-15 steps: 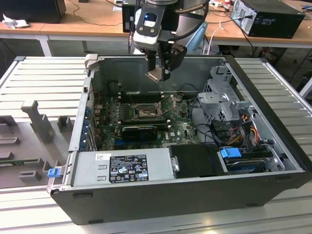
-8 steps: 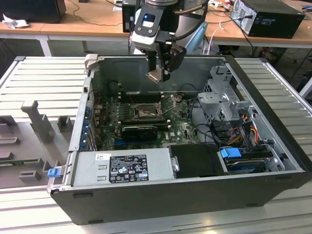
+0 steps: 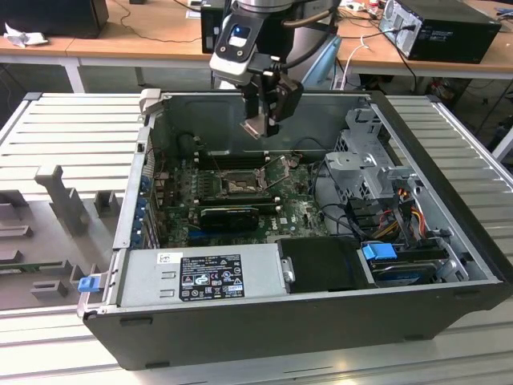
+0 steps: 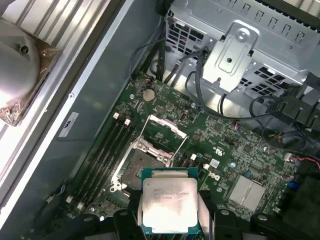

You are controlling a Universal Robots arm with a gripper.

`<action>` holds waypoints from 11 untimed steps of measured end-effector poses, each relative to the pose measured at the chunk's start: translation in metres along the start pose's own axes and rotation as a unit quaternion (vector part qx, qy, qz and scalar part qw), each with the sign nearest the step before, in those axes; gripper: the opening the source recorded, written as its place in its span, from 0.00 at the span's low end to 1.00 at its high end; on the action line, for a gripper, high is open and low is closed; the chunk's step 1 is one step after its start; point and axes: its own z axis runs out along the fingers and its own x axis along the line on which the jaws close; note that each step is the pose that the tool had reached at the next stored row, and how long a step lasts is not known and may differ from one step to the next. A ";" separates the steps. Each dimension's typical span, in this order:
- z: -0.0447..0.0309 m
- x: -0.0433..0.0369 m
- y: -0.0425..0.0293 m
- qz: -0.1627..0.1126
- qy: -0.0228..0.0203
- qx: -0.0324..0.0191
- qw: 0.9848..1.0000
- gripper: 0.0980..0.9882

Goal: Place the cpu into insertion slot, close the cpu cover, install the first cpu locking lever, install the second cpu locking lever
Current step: 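Place the cpu into insertion slot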

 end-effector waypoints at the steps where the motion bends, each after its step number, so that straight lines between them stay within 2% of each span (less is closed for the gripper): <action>1: 0.0001 0.0000 0.0000 0.007 -0.001 0.000 1.000 0.49; 8: 0.0007 0.0000 -0.0001 0.042 -0.004 -0.001 0.999 0.49; 11: 0.0011 0.0000 -0.0001 0.067 -0.006 -0.001 0.998 0.49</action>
